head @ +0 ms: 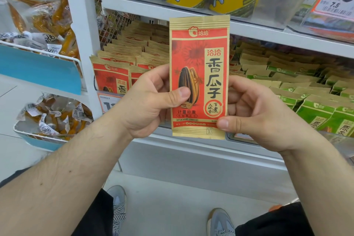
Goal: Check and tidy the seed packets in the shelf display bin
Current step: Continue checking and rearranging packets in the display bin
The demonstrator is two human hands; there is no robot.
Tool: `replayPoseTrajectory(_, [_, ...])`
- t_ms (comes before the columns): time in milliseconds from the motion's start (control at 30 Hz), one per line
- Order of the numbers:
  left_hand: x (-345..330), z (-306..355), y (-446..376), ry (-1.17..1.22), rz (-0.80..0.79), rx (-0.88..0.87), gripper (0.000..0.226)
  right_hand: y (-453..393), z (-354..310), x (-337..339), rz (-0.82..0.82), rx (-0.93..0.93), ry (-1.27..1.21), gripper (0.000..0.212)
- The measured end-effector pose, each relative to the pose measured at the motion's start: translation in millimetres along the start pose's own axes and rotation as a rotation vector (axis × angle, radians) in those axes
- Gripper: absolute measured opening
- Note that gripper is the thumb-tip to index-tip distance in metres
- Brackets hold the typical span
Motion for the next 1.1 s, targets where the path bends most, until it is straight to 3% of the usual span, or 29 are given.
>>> replayPoseTrajectory(100, [-0.1,-4.1,1.1,-0.09,0.04,0.078,0.039,-2.5,-4.0,-8.3,0.03,0.053,-0.118,0.079])
replayPoseTrajectory(167, [7.0,-4.8,2.0,-0.274,0.13,0.113,0.038,-4.8,-5.3,-3.9,0.211,0.094,-0.08,0.07])
replayPoseTrajectory(233, [13.8,-0.1,3.1,-0.493,0.204,0.093,0.058,0.3,-10.3,1.2,0.477,0.14,0.195,0.069])
replayPoseTrajectory(300, [4.8,-0.4,4.5,-0.467,0.168,0.069,0.063,7.0,-22.0,-11.8,0.641,0.232,0.643,0.079])
replayPoseTrajectory(400, [-14.9,-0.8,7.8,-0.304,0.099,0.051,0.035,-0.7,-10.0,-42.6,0.505,0.215,0.913,0.09])
replayPoseTrajectory(500, [1.3,-9.8,9.8,-0.248,0.179,0.146,0.025,2.0,-15.6,-31.4,0.552,0.212,0.748,0.067])
replayPoseTrajectory(600, [2.5,-22.6,14.6,-0.223,0.045,0.321,0.035,15.2,-17.5,12.0,0.766,0.064,0.329,0.048])
replayPoseTrajectory(700, [-9.5,-31.7,21.9,-0.233,-0.103,0.397,0.041,8.8,-0.8,14.7,0.613,-0.085,-0.062,0.027])
replayPoseTrajectory(800, [-11.3,-32.9,17.9,-0.23,-0.041,0.376,0.03,6.5,-1.4,8.2,0.579,-0.061,-0.087,0.014])
replayPoseTrajectory(933, [5.3,-17.2,7.0,-0.236,0.165,0.227,0.029,9.1,-2.3,14.2,0.619,-0.057,-0.07,0.026])
replayPoseTrajectory(1100, [7.9,-14.0,6.0,-0.221,0.168,0.183,0.028,6.7,-0.7,18.0,0.626,-0.049,-0.059,0.034])
Point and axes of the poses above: each hand's wrist, its own y-axis away from the middle knuckle, its own x-axis out of the back of the hand, z = x × y, the point moved 9 cm from there along -y, towards the middle knuckle, and after that the axes turned 12 degrees about -x, right-handed, at the moved point
